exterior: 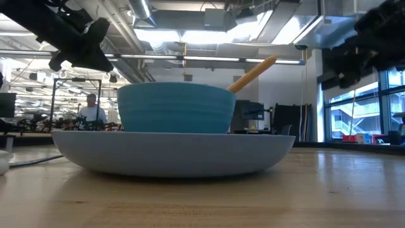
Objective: Set table place
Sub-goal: Return to Home Position
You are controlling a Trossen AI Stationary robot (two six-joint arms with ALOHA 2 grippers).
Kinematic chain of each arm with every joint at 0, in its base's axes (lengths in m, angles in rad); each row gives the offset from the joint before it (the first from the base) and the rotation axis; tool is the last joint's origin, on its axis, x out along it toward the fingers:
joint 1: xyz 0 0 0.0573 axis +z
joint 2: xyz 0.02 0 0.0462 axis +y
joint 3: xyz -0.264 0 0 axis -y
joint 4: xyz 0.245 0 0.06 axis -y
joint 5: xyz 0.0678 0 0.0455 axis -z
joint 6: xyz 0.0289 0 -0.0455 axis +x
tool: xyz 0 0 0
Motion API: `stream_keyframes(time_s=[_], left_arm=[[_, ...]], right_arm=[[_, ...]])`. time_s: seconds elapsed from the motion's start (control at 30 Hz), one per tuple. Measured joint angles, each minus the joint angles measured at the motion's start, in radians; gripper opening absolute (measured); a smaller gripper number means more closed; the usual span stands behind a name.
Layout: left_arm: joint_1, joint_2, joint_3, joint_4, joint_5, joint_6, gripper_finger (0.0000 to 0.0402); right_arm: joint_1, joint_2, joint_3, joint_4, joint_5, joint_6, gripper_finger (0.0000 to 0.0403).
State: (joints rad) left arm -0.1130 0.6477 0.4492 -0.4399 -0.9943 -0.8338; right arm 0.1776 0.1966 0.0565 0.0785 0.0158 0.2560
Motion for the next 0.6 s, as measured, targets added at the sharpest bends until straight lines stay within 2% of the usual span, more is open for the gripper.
stream_keyframes(time_s=[0.2, 0.6], left_arm=[[-0.052, 0.000, -0.020, 0.011, -0.010, -0.061, 0.0045], [-0.148, 0.000, -0.213, 0.061, -0.047, -0.223, 0.0060]], right_arm=[[0.000, -0.067, -0.049, 0.002, -0.001, 0.017, 0.0241], [0.000, -0.057, -0.048, -0.058, -0.001, 0.033, 0.0241]])
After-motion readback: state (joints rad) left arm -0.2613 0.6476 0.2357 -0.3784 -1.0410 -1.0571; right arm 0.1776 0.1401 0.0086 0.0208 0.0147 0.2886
